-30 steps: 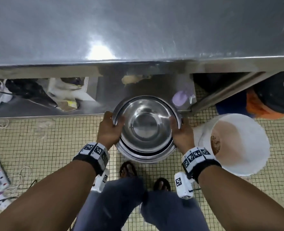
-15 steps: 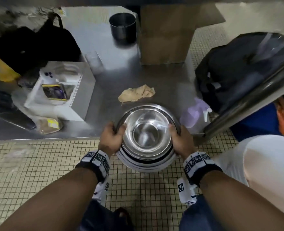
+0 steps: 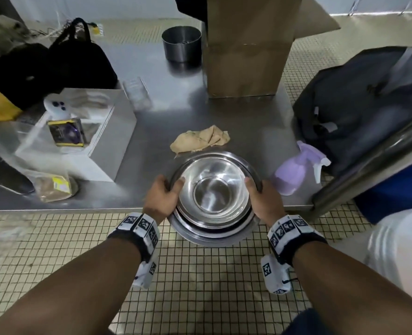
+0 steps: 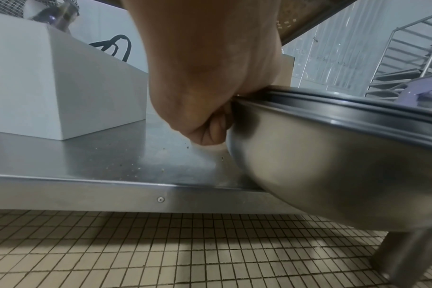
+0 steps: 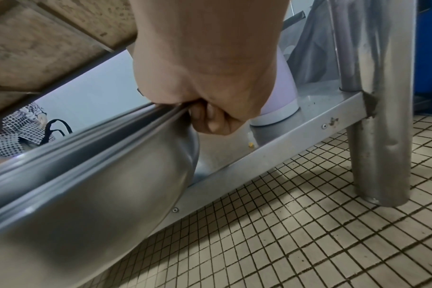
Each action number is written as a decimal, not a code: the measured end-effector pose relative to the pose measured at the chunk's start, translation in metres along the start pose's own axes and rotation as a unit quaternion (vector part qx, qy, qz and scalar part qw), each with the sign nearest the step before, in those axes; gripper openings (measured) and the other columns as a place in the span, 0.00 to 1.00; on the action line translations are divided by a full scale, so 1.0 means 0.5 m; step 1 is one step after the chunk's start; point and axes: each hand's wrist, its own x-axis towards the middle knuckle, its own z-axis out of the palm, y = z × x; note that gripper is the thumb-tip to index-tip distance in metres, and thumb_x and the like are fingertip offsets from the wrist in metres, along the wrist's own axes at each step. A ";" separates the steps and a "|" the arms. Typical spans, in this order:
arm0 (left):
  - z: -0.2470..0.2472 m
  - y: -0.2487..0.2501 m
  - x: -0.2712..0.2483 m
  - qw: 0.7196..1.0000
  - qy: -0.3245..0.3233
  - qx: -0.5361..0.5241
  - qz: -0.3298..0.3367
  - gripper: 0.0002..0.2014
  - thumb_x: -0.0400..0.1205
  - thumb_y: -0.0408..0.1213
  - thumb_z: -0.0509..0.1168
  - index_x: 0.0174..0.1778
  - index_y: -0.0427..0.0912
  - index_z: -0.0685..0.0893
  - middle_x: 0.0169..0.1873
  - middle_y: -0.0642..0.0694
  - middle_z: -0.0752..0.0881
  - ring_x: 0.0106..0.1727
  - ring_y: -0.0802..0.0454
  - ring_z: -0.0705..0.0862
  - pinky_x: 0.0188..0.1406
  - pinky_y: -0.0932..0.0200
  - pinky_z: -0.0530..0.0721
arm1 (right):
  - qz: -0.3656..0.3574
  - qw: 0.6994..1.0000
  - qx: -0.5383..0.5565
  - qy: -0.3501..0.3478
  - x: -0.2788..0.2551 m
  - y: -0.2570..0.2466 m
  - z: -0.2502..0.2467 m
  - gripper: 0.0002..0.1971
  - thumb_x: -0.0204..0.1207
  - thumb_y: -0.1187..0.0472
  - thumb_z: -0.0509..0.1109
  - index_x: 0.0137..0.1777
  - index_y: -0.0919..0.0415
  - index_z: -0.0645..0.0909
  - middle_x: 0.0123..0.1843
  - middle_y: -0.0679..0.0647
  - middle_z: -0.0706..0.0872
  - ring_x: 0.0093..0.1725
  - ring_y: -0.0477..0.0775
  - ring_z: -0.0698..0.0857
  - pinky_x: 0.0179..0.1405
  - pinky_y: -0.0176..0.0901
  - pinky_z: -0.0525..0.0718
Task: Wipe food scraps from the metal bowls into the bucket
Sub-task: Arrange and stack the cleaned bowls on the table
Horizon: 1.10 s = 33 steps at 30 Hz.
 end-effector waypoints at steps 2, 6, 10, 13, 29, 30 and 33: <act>0.012 -0.005 0.006 1.000 -0.007 0.008 0.002 0.20 0.86 0.57 0.68 0.60 0.45 0.76 0.51 0.48 0.83 0.52 0.44 0.84 0.54 0.53 0.77 | 0.005 1.000 0.004 -0.005 0.013 0.019 0.011 0.44 0.72 0.15 0.52 0.48 0.60 0.79 0.40 0.55 0.89 0.40 0.61 0.89 0.45 0.60 0.90; 0.032 -0.017 0.025 1.000 -0.003 -0.024 -0.012 0.23 0.86 0.55 0.68 0.67 0.40 0.76 0.53 0.48 0.83 0.54 0.45 0.84 0.53 0.53 0.78 | 0.009 1.000 -0.001 -0.015 0.026 -0.013 0.006 0.38 0.76 0.20 0.54 0.55 0.58 0.78 0.45 0.54 0.89 0.45 0.61 0.89 0.49 0.58 0.88; 0.041 -0.013 0.073 0.999 0.010 -0.031 -0.003 0.24 0.85 0.55 0.69 0.65 0.39 0.79 0.51 0.46 0.86 0.53 0.44 0.86 0.52 0.52 0.79 | 0.012 1.000 -0.012 -0.016 0.069 -0.033 0.001 0.27 0.83 0.31 0.60 0.58 0.58 0.73 0.51 0.54 0.86 0.49 0.61 0.86 0.50 0.51 0.81; 0.046 -0.003 0.104 0.999 0.023 -0.033 -0.001 0.23 0.84 0.57 0.70 0.63 0.41 0.80 0.49 0.48 0.86 0.51 0.45 0.87 0.52 0.51 0.80 | 0.005 1.000 -0.002 -0.014 0.098 -0.042 0.004 0.25 0.85 0.35 0.61 0.59 0.60 0.73 0.51 0.55 0.86 0.52 0.63 0.86 0.50 0.48 0.79; 0.066 0.040 0.195 0.998 0.048 -0.028 0.031 0.19 0.84 0.57 0.71 0.56 0.46 0.79 0.46 0.53 0.84 0.52 0.46 0.86 0.54 0.50 0.81 | 0.015 0.999 0.038 0.002 0.191 -0.068 -0.002 0.21 0.86 0.38 0.63 0.58 0.59 0.74 0.46 0.49 0.82 0.52 0.60 0.82 0.51 0.46 0.73; 0.066 0.040 0.201 0.998 0.050 -0.027 0.033 0.19 0.84 0.57 0.71 0.56 0.46 0.79 0.46 0.53 0.84 0.51 0.47 0.86 0.54 0.51 0.82 | 0.014 0.999 0.039 0.003 0.194 -0.072 -0.003 0.20 0.86 0.38 0.63 0.56 0.57 0.74 0.44 0.48 0.80 0.50 0.58 0.81 0.50 0.45 0.72; 0.068 0.043 0.215 0.997 0.059 -0.026 0.044 0.20 0.83 0.58 0.71 0.57 0.44 0.80 0.46 0.53 0.85 0.49 0.50 0.86 0.50 0.53 0.81 | 0.014 0.999 0.043 0.008 0.207 -0.076 -0.001 0.21 0.85 0.38 0.64 0.55 0.57 0.75 0.49 0.53 0.82 0.51 0.59 0.81 0.52 0.47 0.74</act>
